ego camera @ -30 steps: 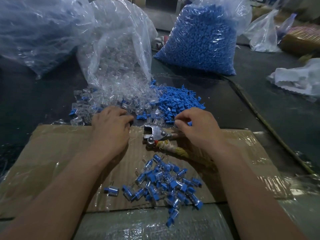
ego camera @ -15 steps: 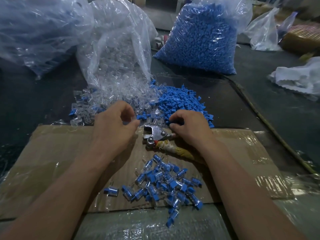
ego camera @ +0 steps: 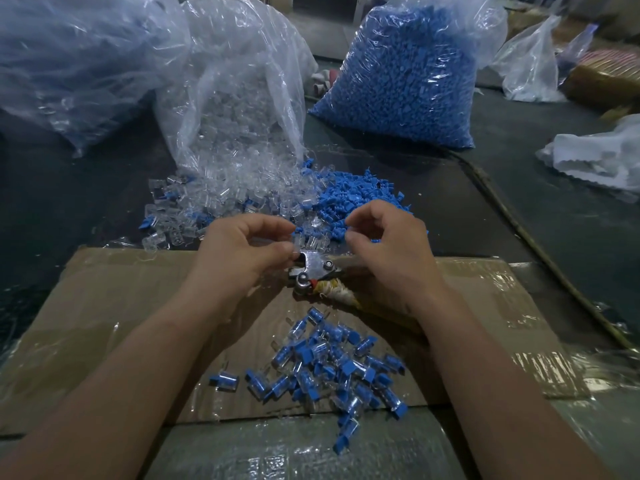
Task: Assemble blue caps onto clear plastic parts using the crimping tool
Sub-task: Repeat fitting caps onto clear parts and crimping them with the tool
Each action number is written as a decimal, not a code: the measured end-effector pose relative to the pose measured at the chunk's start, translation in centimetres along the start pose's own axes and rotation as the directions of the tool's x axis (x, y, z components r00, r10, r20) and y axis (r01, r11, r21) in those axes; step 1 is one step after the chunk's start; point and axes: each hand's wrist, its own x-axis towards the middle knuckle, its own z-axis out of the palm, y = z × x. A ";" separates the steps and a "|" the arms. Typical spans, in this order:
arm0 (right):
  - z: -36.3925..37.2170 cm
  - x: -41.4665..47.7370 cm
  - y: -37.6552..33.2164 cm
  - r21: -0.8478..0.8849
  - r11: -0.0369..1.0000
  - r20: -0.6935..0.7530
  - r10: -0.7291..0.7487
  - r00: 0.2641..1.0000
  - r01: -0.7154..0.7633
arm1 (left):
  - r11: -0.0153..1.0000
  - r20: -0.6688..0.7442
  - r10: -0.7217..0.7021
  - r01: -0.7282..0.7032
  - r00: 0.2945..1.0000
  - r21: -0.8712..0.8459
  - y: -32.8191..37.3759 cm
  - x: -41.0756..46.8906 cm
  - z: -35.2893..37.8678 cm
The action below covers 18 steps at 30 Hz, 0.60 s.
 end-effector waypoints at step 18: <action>0.4 -1.3 -2.4 0.178 0.984 0.060 -0.042 0.997 0.031 | 0.988 -0.025 -0.037 0.033 0.999 -0.148 0.1 0.0 0.2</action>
